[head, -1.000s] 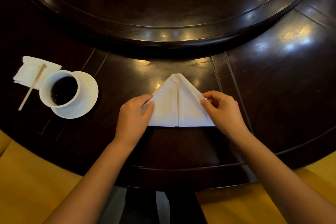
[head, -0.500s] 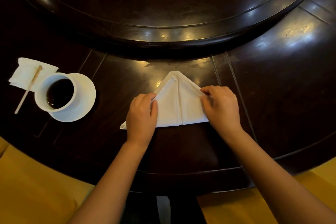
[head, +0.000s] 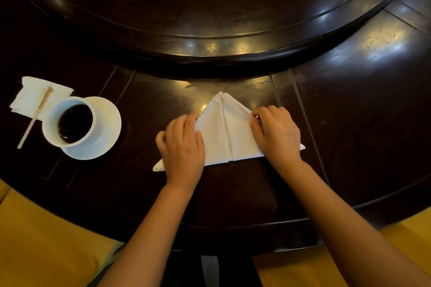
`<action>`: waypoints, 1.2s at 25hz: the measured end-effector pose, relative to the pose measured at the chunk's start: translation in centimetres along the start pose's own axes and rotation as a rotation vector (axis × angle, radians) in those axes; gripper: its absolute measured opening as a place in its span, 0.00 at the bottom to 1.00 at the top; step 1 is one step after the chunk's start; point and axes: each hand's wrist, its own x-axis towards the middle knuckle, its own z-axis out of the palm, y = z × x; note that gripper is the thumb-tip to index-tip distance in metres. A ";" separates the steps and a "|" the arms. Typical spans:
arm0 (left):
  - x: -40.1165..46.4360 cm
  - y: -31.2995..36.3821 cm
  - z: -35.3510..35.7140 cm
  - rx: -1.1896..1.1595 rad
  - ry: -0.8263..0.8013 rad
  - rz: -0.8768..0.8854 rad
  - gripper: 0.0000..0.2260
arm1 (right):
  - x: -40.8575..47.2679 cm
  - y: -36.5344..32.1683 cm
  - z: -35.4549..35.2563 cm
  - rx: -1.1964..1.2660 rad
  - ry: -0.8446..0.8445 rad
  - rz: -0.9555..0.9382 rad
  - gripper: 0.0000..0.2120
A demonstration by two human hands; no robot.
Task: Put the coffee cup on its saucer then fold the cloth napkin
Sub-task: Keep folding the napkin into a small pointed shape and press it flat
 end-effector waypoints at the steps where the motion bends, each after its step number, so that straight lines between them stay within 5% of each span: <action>1: 0.2 0.4 0.0 0.020 -0.055 0.078 0.21 | 0.0 0.0 0.0 -0.004 -0.001 -0.003 0.04; 5: 1.2 1.9 1.4 0.152 -0.281 0.381 0.26 | -0.1 0.1 -0.5 -0.098 0.059 -0.025 0.10; 15: 1.3 1.8 2.6 0.191 -0.319 0.375 0.26 | -4.1 -0.8 1.4 -0.214 -0.241 -0.004 0.28; 22: 1.3 2.0 2.3 0.155 -0.301 0.356 0.26 | -5.2 2.6 -2.0 -0.299 -0.184 0.336 0.31; 26: 1.4 1.8 1.3 -0.191 -0.224 0.200 0.25 | -1.4 -2.4 0.1 -0.217 -0.168 -0.062 0.26; 30: 0.7 0.7 1.2 0.053 -0.210 0.143 0.25 | 0.5 -3.9 2.9 -0.228 -0.334 -0.264 0.25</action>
